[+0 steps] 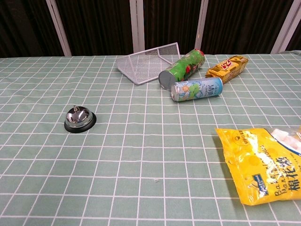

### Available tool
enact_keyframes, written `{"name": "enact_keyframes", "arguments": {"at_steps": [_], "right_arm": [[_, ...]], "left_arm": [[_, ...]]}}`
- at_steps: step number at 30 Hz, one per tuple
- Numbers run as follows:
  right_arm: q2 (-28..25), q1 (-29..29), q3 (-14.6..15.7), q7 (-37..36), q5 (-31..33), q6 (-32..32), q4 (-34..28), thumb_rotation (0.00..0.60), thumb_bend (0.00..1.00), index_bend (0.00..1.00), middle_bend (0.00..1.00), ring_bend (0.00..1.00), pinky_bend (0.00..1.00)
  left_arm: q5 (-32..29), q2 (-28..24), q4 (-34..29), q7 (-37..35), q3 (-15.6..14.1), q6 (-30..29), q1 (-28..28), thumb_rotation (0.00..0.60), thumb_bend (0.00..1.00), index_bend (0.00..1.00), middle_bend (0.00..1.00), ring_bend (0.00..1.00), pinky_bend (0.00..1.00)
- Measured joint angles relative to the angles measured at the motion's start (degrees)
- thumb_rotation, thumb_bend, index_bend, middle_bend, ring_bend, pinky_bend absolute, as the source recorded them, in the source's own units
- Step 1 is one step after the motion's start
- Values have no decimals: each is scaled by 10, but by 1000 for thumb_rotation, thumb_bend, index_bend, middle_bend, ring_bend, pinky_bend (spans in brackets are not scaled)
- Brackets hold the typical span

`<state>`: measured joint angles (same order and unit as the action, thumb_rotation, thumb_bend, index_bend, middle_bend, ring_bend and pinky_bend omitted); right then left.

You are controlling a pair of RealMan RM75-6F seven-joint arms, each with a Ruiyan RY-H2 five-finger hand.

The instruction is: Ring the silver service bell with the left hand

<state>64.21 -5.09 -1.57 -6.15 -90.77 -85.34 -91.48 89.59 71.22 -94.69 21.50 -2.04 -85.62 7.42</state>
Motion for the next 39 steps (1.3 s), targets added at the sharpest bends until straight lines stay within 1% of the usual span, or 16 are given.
{"name": "enact_keyframes", "arguments": {"at_steps": [8, 11, 13, 15, 18, 21, 23, 26, 29, 33, 39], "right_arm": [[3, -2, 2, 3, -3, 3, -1, 600, 160, 0, 0, 0, 0], [3, -2, 3, 3, -4, 3, -1, 600, 160, 0, 0, 0, 0], [4, -2, 3, 4, -4, 3, -1, 600, 160, 0, 0, 0, 0], [4, -2, 2, 4, -4, 3, -1, 600, 160, 0, 0, 0, 0], [4, -1, 3, 5, -3, 3, -2, 600, 160, 0, 0, 0, 0], [5, -2, 2, 6, -2, 4, -2, 600, 160, 0, 0, 0, 0], [5, -2, 2, 6, -1, 5, -1, 600, 160, 0, 0, 0, 0], [5, -3, 2, 4, 2, 7, -3, 600, 160, 0, 0, 0, 0], [3, -3, 2, 0, 2, 9, -5, 600, 160, 0, 0, 0, 0], [2, -4, 2, -4, 3, 11, -6, 600, 160, 0, 0, 0, 0], [0, -4, 2, -11, 4, 12, -8, 600, 160, 0, 0, 0, 0]], "left_arm": [[3, -5, 5, -5, 0, 6, 1, 600, 137, 0, 0, 0, 0], [3, -6, 5, -6, 1, 15, 5, 600, 163, 0, 0, 0, 0], [4, -7, 4, -5, 2, 25, 11, 600, 221, 0, 0, 0, 0], [5, -8, 1, -2, 6, 36, 21, 600, 355, 0, 0, 0, 0], [4, -9, -6, 3, 13, 56, 36, 600, 518, 0, 0, 0, 0], [2, -7, -17, 14, 23, 81, 57, 600, 616, 0, 0, 0, 0], [-1, -5, -24, 25, 29, 100, 71, 600, 658, 0, 0, 0, 0], [-11, 2, -36, 44, 42, 136, 96, 600, 676, 0, 0, 0, 0], [-36, 16, -43, 69, 58, 177, 125, 600, 681, 0, 0, 0, 0], [-74, 47, -41, 112, 79, 226, 166, 600, 681, 0, 0, 0, 0], [-127, 92, -18, 158, 100, 259, 203, 600, 681, 0, 0, 0, 0]]}}
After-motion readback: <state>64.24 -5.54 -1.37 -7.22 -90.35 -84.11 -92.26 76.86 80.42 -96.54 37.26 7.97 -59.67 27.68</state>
